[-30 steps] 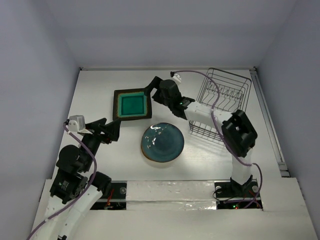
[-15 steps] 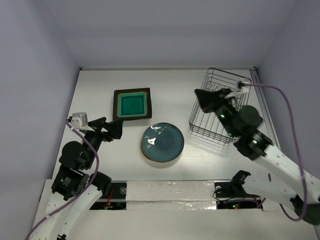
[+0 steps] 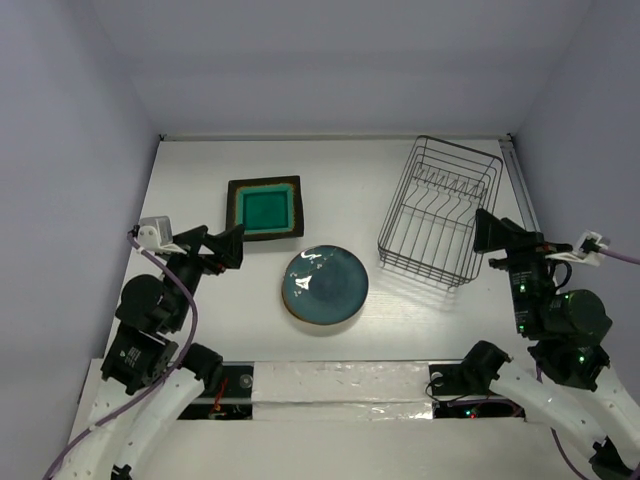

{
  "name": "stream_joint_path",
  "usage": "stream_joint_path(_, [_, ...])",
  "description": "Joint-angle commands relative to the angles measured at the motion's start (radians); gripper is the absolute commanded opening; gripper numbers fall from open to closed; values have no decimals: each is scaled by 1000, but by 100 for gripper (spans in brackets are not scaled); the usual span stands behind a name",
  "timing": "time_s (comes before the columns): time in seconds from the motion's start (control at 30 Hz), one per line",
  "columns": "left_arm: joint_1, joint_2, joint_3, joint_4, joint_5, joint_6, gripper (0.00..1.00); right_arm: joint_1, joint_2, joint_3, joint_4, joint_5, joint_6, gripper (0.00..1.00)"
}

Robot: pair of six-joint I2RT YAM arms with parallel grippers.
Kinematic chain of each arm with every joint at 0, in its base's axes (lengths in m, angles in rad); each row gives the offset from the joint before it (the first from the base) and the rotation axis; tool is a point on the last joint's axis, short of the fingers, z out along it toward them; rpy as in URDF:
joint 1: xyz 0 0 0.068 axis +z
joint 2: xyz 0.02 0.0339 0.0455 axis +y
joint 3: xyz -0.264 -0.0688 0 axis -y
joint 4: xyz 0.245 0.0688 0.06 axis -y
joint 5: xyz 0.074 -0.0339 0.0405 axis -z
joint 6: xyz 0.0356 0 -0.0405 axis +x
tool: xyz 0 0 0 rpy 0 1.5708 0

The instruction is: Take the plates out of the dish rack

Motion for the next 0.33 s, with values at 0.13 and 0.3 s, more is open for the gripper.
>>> stream_joint_path(0.13, [5, 35, 41, 92, -26, -29, 93, 4, -50, -39, -48, 72, -14, 87])
stream_joint_path(0.3, [5, 33, 7, 122, -29, -49, 94, 4, -48, -46, -25, 47, -16, 87])
